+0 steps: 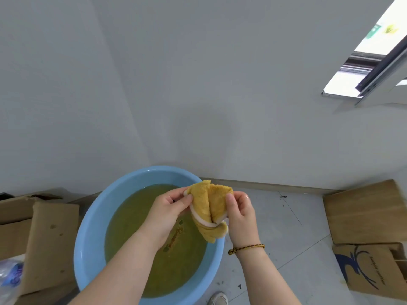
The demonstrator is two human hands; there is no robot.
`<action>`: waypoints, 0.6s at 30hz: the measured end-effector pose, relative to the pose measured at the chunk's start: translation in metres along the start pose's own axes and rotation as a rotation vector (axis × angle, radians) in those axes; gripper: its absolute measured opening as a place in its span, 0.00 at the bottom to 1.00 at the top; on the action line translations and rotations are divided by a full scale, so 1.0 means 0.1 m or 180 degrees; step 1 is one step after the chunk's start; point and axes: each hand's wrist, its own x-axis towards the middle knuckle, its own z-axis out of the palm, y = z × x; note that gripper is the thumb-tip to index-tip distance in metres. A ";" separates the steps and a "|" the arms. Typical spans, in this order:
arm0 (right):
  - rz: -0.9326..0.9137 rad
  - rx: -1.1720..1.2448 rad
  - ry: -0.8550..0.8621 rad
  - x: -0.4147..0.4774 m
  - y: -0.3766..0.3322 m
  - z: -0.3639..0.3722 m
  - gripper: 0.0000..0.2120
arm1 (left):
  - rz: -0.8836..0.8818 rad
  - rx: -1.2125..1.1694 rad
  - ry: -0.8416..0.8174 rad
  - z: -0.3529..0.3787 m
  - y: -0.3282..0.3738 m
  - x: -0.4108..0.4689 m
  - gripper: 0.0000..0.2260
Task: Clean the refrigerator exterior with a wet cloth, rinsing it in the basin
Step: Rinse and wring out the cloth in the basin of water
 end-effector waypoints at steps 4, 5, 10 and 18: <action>0.0367 0.0446 0.0501 0.09 -0.02 -0.15 0.11 | -0.0212 -0.0424 0.0592 -0.05 -0.07 0.08 0.11; 0.0561 0.0642 0.0529 0.11 -0.01 -0.19 0.10 | -0.0295 -0.0562 0.0667 -0.06 -0.08 0.10 0.11; 0.1400 0.1511 0.0515 0.16 0.01 -0.34 0.11 | -0.0685 -0.1390 0.0594 0.03 -0.10 0.17 0.12; 0.1600 0.1376 0.0893 0.33 0.07 -0.75 0.10 | -0.0886 0.0313 0.1060 0.08 -0.36 0.27 0.11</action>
